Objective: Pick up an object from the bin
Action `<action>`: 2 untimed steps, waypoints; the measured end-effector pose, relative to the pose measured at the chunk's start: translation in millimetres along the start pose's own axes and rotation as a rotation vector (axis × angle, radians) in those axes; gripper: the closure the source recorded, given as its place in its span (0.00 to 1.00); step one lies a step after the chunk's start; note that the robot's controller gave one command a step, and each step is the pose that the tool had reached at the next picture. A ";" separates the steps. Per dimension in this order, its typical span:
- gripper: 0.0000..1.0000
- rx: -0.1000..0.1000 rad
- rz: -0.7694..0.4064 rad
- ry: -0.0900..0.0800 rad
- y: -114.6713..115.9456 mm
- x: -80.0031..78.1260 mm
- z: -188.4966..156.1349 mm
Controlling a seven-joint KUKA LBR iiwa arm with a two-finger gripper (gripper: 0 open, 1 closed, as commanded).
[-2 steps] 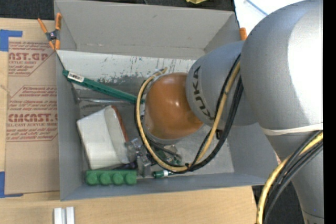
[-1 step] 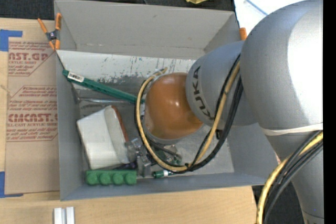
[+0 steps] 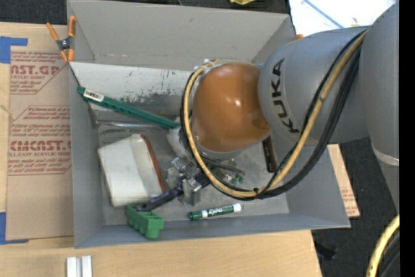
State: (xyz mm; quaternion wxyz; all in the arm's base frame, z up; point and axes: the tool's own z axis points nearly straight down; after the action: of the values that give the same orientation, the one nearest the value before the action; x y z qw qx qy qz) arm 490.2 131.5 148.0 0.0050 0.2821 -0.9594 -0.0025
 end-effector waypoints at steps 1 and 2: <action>1.00 0.001 -0.010 -0.007 -16.8 -5.2 -18.7; 1.00 0.001 -0.106 -0.005 -17.9 -1.2 20.7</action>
Offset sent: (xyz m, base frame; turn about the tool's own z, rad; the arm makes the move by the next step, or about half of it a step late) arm 0.0082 -0.0156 -0.0397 -0.2371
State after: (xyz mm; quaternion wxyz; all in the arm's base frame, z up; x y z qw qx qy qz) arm 500.7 117.1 127.2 0.0022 0.3324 -0.9431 -0.0032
